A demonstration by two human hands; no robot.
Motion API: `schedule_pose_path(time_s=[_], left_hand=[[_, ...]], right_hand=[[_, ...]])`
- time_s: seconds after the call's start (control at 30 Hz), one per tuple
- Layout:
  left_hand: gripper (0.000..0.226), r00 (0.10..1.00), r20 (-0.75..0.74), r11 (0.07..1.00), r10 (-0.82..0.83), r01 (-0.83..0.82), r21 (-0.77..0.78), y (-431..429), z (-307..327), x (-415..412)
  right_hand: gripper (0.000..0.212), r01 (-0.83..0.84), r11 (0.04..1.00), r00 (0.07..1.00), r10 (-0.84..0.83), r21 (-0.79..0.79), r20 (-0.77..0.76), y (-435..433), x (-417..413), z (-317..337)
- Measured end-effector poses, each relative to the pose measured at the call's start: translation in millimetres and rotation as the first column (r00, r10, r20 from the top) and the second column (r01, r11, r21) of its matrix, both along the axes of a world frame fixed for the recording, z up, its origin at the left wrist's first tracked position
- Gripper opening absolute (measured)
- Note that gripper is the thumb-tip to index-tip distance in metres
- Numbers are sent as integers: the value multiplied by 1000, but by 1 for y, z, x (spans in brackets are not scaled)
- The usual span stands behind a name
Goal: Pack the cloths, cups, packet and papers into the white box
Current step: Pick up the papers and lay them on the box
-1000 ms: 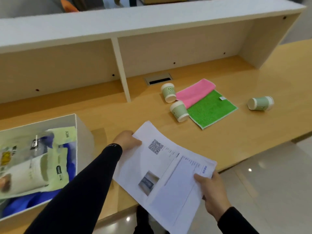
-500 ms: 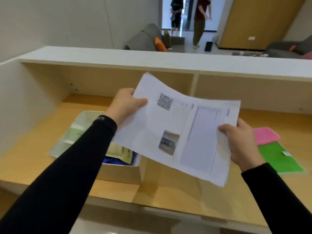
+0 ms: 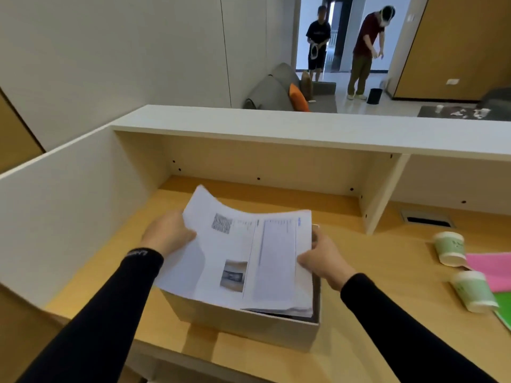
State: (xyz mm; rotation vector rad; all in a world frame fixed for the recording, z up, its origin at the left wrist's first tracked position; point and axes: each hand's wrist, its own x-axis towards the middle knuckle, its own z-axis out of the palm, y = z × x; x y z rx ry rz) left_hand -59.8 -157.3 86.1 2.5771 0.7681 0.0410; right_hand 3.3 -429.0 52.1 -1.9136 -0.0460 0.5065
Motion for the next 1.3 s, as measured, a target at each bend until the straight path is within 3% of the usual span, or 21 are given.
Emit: schedule_pose_path(time_s=[0.07, 0.17, 0.27, 0.33, 0.47, 0.63, 0.77, 0.93, 1.13, 1.3], left_hand=[[55, 997, -82, 979, 6, 10, 204, 2, -12, 2], [75, 989, 7, 927, -149, 137, 348, -7, -17, 14], [52, 943, 48, 908, -329, 302, 291, -25, -18, 28], [43, 910, 91, 899, -404, 377, 223, -41, -19, 38], [37, 851, 100, 848, -516, 491, 199, -72, -20, 58], [36, 809, 61, 802, -585, 566, 192, -107, -19, 81], [36, 811, 51, 803, -583, 565, 191, -136, -19, 93], [35, 846, 55, 839, -530, 514, 178, -166, -17, 95], [35, 961, 98, 963, -259, 249, 101, -140, -8, 71], [34, 978, 96, 980, -184, 176, 90, -119, -7, 47]], right_hand=[[59, -18, 987, 997, 29, -161, 66, 8, -5, -10], [63, -18, 962, 993, 48, -273, 106, 13, -8, -7], [75, -14, 968, 999, 22, -250, 26, 11, -7, 1], [71, 75, 983, 996, -67, -169, 53, 4, -3, 7], [63, 258, 962, 966, -254, -87, 57, -18, 4, 15], [54, 314, 949, 949, -314, -6, -22, -52, 6, 12], [47, 339, 940, 939, -335, 44, -83, -77, 9, 5], [40, 175, 975, 977, -154, 138, -147, -72, 16, 3], [39, 5, 986, 990, 19, 169, -137, -43, 25, -3], [43, 21, 994, 991, -6, 110, -135, -43, 33, -8]])
